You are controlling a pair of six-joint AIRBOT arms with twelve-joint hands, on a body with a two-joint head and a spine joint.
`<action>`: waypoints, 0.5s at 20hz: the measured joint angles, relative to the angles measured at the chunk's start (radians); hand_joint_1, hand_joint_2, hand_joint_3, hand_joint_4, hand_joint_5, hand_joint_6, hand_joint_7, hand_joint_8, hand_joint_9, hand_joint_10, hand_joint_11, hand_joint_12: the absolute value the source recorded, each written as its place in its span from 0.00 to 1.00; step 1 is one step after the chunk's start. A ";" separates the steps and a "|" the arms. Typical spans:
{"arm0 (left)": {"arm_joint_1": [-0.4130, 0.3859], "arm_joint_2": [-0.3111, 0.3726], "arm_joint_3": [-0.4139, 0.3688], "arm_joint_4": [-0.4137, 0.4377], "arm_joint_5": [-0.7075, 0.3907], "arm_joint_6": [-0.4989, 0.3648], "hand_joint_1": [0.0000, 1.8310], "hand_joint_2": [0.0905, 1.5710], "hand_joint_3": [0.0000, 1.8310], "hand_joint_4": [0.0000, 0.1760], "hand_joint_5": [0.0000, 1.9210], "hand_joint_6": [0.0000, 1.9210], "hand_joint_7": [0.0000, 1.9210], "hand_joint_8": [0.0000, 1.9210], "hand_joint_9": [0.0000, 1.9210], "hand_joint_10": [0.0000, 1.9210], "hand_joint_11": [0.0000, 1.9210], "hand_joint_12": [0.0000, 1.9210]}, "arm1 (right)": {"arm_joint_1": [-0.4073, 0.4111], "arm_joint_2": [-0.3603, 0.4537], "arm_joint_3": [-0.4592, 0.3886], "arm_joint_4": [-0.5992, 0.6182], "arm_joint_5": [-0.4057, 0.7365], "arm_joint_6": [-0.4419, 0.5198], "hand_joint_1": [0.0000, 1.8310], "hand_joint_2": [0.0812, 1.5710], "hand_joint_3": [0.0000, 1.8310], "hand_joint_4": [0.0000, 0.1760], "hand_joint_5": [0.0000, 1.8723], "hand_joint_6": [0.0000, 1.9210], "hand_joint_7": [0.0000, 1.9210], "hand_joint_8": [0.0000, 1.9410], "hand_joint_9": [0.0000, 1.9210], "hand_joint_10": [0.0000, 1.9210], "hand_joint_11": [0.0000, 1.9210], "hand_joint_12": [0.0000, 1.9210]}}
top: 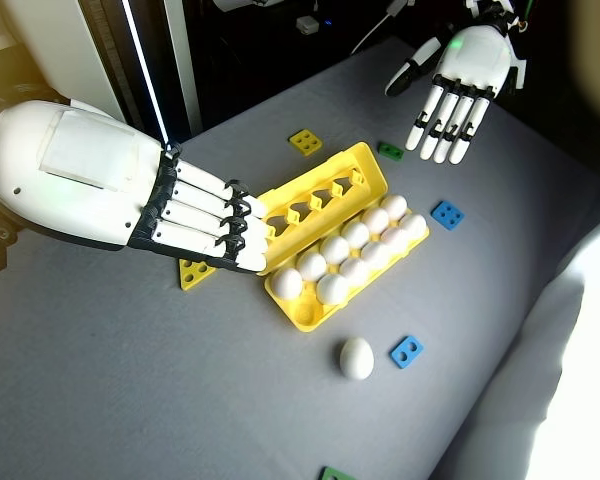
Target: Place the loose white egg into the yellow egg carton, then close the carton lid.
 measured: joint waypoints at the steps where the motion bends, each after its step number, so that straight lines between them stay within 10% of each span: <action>1: 0.000 0.004 0.000 0.000 0.001 0.000 0.00 0.74 0.01 0.00 0.15 0.01 0.13 0.00 0.09 0.00 0.04 0.04 | 0.000 0.000 0.000 0.001 0.000 0.000 0.08 0.73 0.00 0.00 0.17 0.00 0.16 0.00 0.14 0.00 0.00 0.34; 10: -0.001 0.015 0.000 0.016 0.002 -0.034 0.00 0.75 0.00 0.00 0.15 0.00 0.13 0.00 0.10 0.00 0.04 0.05 | 0.004 0.000 0.000 0.009 -0.009 -0.001 0.06 0.74 0.00 0.00 0.17 0.00 0.16 0.00 0.14 0.00 0.00 0.35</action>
